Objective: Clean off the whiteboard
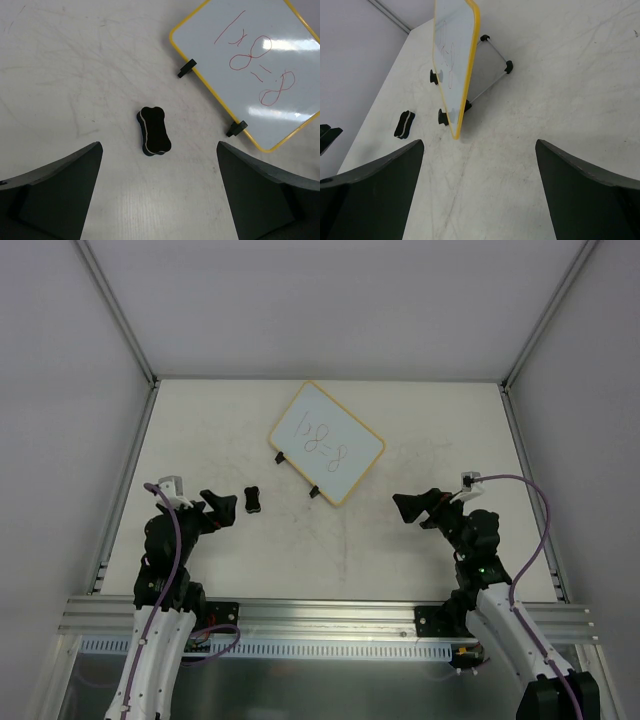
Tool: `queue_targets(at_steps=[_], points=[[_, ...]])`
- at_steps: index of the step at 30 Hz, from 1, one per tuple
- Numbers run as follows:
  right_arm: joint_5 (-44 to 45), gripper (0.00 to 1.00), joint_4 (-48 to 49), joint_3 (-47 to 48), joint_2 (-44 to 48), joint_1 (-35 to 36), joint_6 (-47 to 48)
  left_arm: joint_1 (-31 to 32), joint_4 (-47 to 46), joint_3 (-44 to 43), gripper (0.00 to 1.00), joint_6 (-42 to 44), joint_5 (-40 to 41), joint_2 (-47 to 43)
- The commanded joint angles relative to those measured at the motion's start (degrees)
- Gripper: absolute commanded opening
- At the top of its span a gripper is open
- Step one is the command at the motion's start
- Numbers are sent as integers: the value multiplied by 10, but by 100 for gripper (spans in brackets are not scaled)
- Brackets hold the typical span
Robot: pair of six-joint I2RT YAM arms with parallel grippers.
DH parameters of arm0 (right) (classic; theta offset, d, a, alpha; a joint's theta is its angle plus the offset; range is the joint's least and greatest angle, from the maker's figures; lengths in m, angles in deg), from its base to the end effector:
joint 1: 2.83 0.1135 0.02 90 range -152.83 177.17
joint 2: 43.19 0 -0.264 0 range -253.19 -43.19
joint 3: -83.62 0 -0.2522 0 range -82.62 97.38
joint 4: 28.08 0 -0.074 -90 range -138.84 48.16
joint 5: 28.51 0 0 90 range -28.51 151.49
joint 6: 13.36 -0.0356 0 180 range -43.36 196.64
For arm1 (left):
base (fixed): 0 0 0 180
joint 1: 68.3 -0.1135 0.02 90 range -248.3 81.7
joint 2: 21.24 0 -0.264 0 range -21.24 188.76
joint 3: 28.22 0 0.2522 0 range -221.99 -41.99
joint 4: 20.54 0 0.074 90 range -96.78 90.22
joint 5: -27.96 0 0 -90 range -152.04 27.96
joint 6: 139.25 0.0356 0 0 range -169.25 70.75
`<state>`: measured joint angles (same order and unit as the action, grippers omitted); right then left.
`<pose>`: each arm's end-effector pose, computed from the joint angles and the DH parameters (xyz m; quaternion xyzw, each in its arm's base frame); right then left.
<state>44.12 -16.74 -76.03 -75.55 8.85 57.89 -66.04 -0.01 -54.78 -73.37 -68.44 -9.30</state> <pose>0.1464 0.0411 0.2011 -0.0626 0.7083 0.2860 0.6424 0.1143 -0.0085 0.2205 -0.1039 0.7351 -0.1929 0.6416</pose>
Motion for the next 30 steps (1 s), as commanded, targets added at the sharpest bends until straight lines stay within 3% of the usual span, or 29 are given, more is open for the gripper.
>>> queue_targets(at_steps=[1,14,19,23,25,30], points=[[-3,99,36,-7,8,3,13,0,-3,2,99,14,-11,-9],[-37,99,69,-9,-10,3,-5,0,1,-2,99,-16,45,-2],[-49,99,98,16,-97,3,-43,0,0,5,99,-47,106,-16],[-25,98,193,18,-177,3,-102,0,-7,18,99,-57,99,-7],[-35,92,250,15,-233,4,-101,0,-7,10,99,-50,89,18],[-114,94,350,40,-319,11,-75,0,-5,-36,99,-53,88,105]])
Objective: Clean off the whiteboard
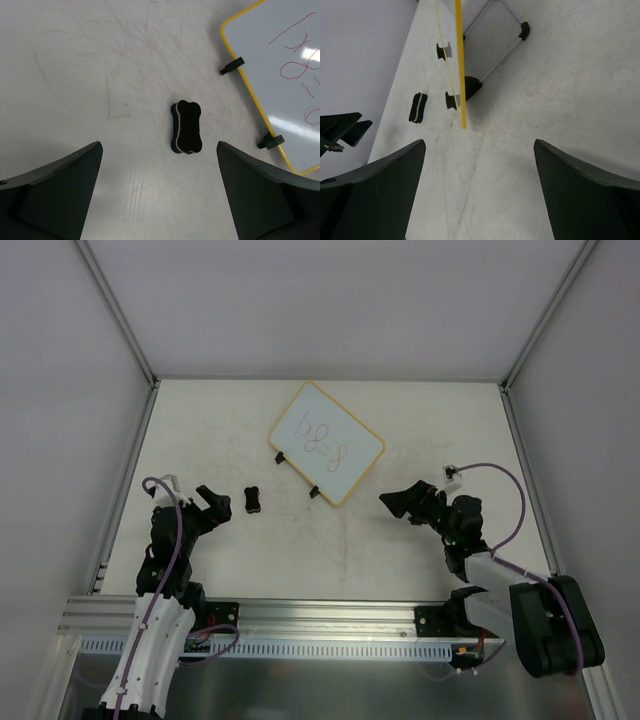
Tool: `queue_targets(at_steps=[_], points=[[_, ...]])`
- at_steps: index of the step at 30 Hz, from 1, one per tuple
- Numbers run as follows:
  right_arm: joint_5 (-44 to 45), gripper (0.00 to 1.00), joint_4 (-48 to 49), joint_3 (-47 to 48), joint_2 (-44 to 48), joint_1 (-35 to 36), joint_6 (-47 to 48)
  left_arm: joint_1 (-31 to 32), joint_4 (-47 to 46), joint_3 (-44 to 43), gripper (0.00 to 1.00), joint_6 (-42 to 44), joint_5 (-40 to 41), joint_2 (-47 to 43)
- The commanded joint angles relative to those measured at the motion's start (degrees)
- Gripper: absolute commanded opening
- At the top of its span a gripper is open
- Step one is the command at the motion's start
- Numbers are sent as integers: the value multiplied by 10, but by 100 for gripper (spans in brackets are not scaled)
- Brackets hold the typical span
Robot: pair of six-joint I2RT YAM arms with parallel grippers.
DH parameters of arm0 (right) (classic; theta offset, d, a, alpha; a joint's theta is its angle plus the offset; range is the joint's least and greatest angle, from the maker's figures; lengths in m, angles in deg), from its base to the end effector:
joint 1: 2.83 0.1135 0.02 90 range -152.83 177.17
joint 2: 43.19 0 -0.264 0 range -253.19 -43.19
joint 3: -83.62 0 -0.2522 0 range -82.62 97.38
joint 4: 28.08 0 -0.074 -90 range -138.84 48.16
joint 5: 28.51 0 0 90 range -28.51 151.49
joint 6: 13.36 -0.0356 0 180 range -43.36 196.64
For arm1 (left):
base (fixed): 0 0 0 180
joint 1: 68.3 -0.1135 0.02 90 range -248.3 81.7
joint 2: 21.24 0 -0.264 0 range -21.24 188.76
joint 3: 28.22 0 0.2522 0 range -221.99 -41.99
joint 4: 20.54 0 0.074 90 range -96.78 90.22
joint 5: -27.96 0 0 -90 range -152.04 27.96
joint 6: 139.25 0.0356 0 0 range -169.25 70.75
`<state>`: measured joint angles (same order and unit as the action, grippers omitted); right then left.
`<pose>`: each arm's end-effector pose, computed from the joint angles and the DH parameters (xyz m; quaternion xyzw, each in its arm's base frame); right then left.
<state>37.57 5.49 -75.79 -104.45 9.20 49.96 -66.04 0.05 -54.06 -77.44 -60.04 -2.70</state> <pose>0.1829 0.0537 0.1675 -0.0426 0.7448 0.3612 0.5595 0.1265 -0.0037 0.2043 -0.1865 0.7616 -0.1497 0.6023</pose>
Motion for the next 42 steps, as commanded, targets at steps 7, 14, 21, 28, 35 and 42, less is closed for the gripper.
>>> queue_targets(at_steps=[7,14,21,28,35,42], points=[[-39,99,246,46,-101,26,47,0,-8,-108,99,-32,-4,173],[-40,89,340,108,-219,41,40,0,-9,-125,99,-35,1,192],[-35,85,362,172,-318,41,31,0,-8,-124,99,-25,4,183],[-48,70,392,215,-382,45,15,0,-8,-137,99,-21,-7,208],[-68,52,404,238,-410,48,5,0,-10,-156,99,-30,-12,273],[-88,34,404,251,-419,51,8,5,-13,-192,99,-29,-38,357]])
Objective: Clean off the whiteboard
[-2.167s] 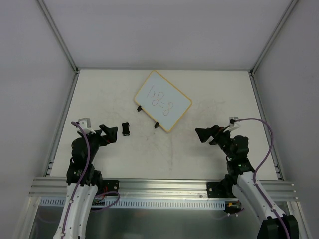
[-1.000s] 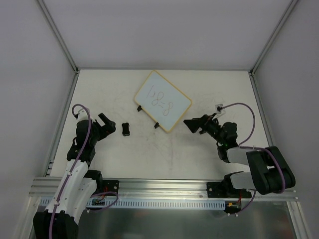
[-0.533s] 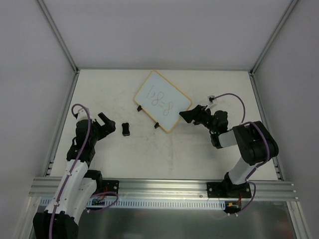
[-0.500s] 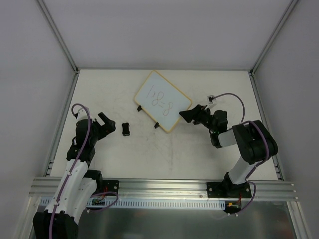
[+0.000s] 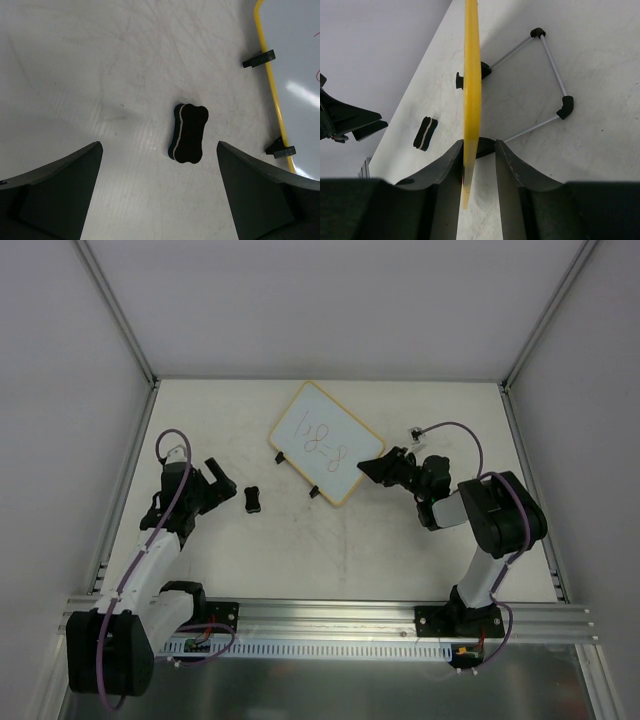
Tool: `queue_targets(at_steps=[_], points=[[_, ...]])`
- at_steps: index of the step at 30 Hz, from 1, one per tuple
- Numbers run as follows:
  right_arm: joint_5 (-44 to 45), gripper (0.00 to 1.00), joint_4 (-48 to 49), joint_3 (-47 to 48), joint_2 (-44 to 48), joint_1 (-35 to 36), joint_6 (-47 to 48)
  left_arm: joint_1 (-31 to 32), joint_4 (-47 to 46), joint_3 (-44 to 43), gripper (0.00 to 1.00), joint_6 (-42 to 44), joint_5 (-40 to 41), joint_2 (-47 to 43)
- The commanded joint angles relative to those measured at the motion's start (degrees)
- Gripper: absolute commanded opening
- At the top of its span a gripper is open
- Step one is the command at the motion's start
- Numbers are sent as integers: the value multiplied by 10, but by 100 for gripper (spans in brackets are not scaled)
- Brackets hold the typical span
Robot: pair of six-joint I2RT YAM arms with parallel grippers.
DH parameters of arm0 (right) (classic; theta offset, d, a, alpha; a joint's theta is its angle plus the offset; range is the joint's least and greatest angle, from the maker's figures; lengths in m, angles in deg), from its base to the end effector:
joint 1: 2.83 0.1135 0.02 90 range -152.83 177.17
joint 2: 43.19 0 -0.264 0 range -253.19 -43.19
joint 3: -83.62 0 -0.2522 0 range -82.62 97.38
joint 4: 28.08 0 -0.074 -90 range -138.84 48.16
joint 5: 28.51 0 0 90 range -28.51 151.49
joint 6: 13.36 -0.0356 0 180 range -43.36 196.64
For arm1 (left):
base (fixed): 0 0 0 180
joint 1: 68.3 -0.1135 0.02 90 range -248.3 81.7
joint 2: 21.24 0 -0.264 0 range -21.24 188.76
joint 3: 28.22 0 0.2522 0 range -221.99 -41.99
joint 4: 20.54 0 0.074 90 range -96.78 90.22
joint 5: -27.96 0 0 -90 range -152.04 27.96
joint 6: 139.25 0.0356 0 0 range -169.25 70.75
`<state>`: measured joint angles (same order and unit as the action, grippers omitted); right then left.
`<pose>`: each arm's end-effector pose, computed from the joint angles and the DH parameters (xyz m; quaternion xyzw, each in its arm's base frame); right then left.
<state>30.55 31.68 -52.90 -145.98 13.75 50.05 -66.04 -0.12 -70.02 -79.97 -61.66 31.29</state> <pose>0.2935 0.1065 0.1549 -0.1294 0.6927 0.4264 0.5671 0.2008 -0.0077 0.2194 -0.2157 0.8439 -0.1367 0.4719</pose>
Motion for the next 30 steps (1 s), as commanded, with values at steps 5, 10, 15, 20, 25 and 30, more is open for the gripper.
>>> queue_targets(at_steps=[5,10,15,20,25,30], points=[[-23,29,142,26,-5,9,4,27,-14,-54,99,-2,-15,55],[-27,15,142,28,-3,9,0,56,-14,-75,99,7,-7,99],[-29,0,142,29,-5,9,-1,97,-16,-95,99,28,11,135],[-31,0,142,29,-4,9,-2,100,-6,-127,99,39,-2,197],[-31,0,142,26,-2,8,-3,111,16,-153,99,48,-8,256],[-32,0,142,27,-3,8,-4,134,37,-184,99,58,24,298]])
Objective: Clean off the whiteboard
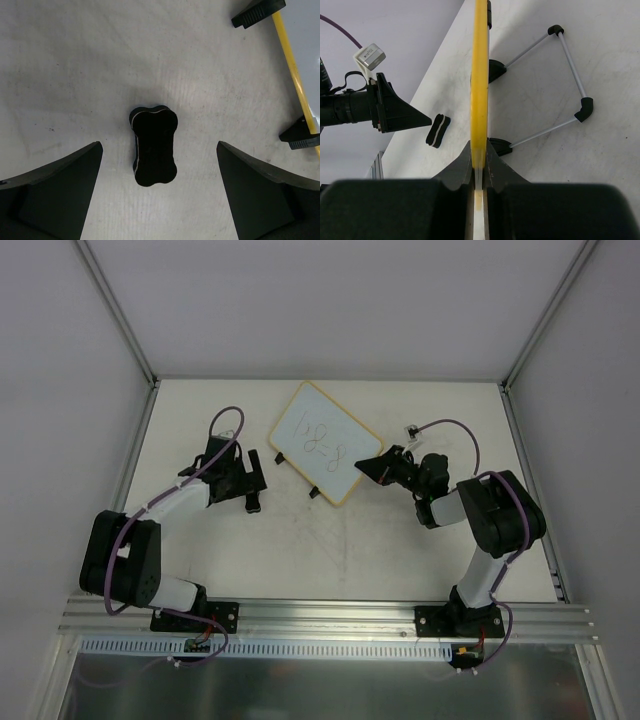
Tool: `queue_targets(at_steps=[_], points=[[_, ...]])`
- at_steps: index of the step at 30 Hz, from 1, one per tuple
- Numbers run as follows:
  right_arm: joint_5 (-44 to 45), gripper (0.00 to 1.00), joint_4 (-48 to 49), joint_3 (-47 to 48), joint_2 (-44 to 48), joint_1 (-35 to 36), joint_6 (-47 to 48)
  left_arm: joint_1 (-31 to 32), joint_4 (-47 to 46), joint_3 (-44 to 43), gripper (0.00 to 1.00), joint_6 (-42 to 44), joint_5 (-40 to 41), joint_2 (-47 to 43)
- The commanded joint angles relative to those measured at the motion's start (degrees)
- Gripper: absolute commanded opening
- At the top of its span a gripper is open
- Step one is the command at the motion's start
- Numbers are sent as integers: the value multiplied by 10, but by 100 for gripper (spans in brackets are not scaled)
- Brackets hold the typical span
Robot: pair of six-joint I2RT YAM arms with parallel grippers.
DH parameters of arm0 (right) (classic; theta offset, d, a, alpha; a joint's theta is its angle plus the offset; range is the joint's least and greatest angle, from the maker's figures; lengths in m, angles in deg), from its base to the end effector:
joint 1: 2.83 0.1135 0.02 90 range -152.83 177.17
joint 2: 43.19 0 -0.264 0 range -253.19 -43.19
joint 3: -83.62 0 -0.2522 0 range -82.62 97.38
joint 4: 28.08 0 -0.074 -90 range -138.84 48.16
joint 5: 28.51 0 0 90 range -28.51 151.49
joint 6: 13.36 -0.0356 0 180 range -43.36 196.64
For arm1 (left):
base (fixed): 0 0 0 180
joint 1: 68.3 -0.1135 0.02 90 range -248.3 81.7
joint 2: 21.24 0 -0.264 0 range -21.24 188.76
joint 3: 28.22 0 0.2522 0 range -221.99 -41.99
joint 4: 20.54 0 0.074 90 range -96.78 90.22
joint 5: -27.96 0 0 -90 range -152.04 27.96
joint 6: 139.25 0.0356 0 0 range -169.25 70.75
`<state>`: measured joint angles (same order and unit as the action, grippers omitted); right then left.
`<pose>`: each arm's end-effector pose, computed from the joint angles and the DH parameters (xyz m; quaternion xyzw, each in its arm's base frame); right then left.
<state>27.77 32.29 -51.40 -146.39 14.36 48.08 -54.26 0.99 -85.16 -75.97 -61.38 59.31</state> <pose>0.2967 0.1125 0.1600 -0.1421 0.6813 0.4533 0.5569 0.2766 -0.0688 0.1952 -0.1043 0.9184 -0.1279 0.3595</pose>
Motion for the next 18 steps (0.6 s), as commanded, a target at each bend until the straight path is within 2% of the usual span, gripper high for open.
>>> queue_targets(at_steps=[1,13,18], points=[[-5,0,136,11,1,2,16,22,30,-37,98,20,28,25],[-5,0,136,9,5,-1,10,51,66,-62,87,21,78,63],[-6,0,137,8,7,-3,10,51,72,-64,86,22,83,74]])
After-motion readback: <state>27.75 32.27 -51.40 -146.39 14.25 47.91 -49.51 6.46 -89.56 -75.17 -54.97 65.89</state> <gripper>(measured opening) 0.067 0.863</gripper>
